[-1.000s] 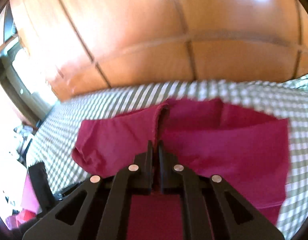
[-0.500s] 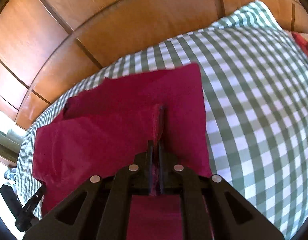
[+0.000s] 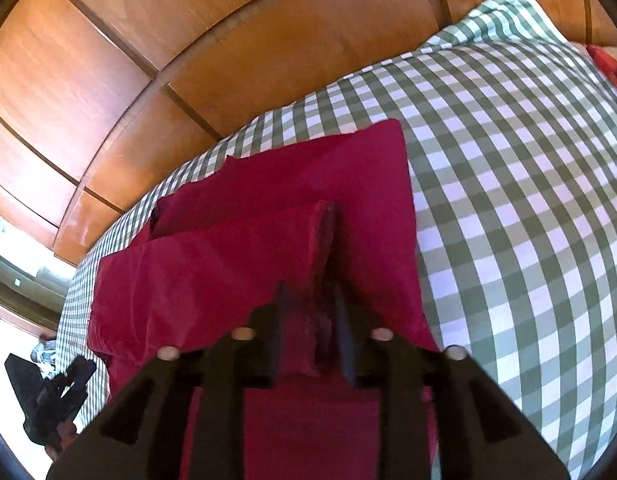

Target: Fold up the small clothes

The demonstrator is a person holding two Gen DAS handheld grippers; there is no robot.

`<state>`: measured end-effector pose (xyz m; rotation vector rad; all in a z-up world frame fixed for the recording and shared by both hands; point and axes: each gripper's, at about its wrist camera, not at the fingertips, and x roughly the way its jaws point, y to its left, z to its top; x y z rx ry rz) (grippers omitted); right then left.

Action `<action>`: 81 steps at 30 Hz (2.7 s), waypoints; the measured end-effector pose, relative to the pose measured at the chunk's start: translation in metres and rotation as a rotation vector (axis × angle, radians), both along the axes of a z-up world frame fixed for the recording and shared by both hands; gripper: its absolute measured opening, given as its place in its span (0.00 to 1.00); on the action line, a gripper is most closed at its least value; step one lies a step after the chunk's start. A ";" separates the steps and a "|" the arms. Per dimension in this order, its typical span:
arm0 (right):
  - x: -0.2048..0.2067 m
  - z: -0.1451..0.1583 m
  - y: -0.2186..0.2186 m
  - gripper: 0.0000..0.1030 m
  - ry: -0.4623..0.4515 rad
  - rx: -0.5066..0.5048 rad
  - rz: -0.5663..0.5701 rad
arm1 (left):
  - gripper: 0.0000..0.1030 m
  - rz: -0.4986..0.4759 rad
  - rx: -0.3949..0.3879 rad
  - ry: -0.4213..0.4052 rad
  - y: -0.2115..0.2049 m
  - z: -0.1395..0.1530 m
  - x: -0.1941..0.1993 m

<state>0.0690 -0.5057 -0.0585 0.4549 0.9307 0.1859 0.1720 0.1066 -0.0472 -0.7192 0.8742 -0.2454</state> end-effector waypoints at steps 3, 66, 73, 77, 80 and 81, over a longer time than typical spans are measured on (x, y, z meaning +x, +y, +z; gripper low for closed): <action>-0.003 0.001 0.003 0.20 -0.002 -0.018 0.015 | 0.46 0.060 -0.068 0.036 0.004 -0.008 0.009; -0.058 0.003 0.112 0.80 -0.212 -0.490 0.070 | 0.07 0.002 0.668 -0.199 -0.066 0.027 -0.041; -0.058 -0.004 0.120 0.79 -0.205 -0.519 0.102 | 0.42 0.021 0.682 -0.201 -0.066 0.022 -0.029; -0.054 -0.019 0.116 0.81 -0.185 -0.501 0.098 | 0.42 0.004 0.695 -0.157 -0.067 0.006 -0.011; -0.055 -0.025 0.114 0.82 -0.203 -0.496 0.098 | 0.42 -0.001 0.719 -0.104 -0.066 -0.015 0.004; -0.055 -0.026 0.113 0.83 -0.209 -0.488 0.097 | 0.42 -0.002 0.717 -0.085 -0.065 -0.023 0.008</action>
